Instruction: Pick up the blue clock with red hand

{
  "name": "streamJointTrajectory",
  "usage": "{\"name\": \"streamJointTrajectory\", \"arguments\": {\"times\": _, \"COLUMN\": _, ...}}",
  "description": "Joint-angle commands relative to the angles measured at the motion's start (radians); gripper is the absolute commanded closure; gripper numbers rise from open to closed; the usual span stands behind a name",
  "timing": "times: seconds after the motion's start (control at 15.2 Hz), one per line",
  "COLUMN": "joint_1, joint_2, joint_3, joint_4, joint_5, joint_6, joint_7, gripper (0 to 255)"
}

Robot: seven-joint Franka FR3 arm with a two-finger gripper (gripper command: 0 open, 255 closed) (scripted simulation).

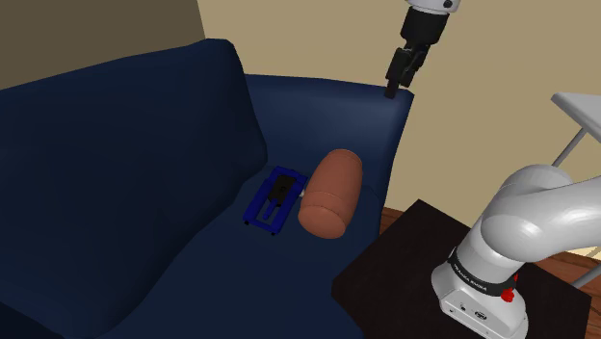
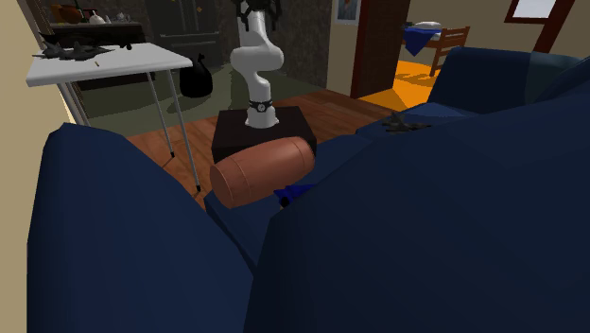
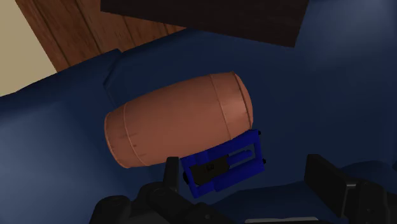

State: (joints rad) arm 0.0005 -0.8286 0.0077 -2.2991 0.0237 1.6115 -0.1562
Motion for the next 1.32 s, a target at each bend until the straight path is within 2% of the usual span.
{"name": "streamJointTrajectory", "arguments": {"times": 0.0, "joint_1": 0.000, "joint_2": 0.000, "joint_3": 0.000, "joint_4": 0.000, "joint_5": 0.000, "joint_6": 0.000, "joint_7": 0.000, "gripper": 0}}
{"name": "streamJointTrajectory", "arguments": {"times": 0.59, "joint_1": 0.010, "joint_2": 0.263, "joint_3": -0.041, "joint_4": -0.034, "joint_5": 0.027, "joint_6": 0.248, "joint_7": -0.052, "gripper": 0}}
{"name": "streamJointTrajectory", "arguments": {"times": 1.25, "joint_1": 0.030, "joint_2": 0.625, "joint_3": -0.077, "joint_4": 0.052, "joint_5": 0.093, "joint_6": 0.464, "joint_7": -0.132, "gripper": 0}}
